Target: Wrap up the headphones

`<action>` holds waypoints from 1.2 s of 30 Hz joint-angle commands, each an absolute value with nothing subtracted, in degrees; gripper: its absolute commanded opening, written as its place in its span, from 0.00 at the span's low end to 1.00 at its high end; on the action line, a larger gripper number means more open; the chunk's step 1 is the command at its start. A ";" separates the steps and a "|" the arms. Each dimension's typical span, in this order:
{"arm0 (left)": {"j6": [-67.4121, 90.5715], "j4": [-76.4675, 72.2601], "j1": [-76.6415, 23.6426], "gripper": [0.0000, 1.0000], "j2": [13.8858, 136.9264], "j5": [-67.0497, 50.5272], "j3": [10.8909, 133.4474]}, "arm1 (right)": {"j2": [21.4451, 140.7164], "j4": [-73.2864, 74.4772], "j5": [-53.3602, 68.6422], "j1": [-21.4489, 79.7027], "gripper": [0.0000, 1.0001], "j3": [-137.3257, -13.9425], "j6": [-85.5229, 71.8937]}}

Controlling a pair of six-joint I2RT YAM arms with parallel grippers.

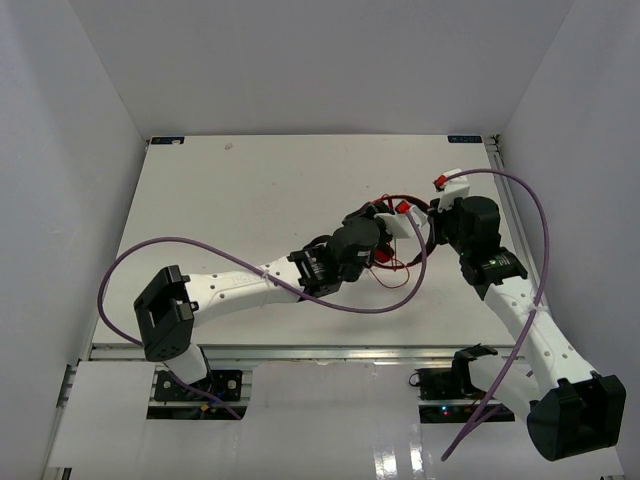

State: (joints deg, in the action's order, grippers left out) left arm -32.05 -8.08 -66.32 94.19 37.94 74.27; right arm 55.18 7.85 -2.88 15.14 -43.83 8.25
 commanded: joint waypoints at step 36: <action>8.67 -41.78 -36.83 0.71 81.13 -21.86 42.32 | 47.68 19.17 20.18 14.58 0.08 -55.48 4.91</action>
State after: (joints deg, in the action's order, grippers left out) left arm 1.32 -27.27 -38.42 83.58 -14.40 47.55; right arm 48.30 20.11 18.18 14.96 -49.55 6.36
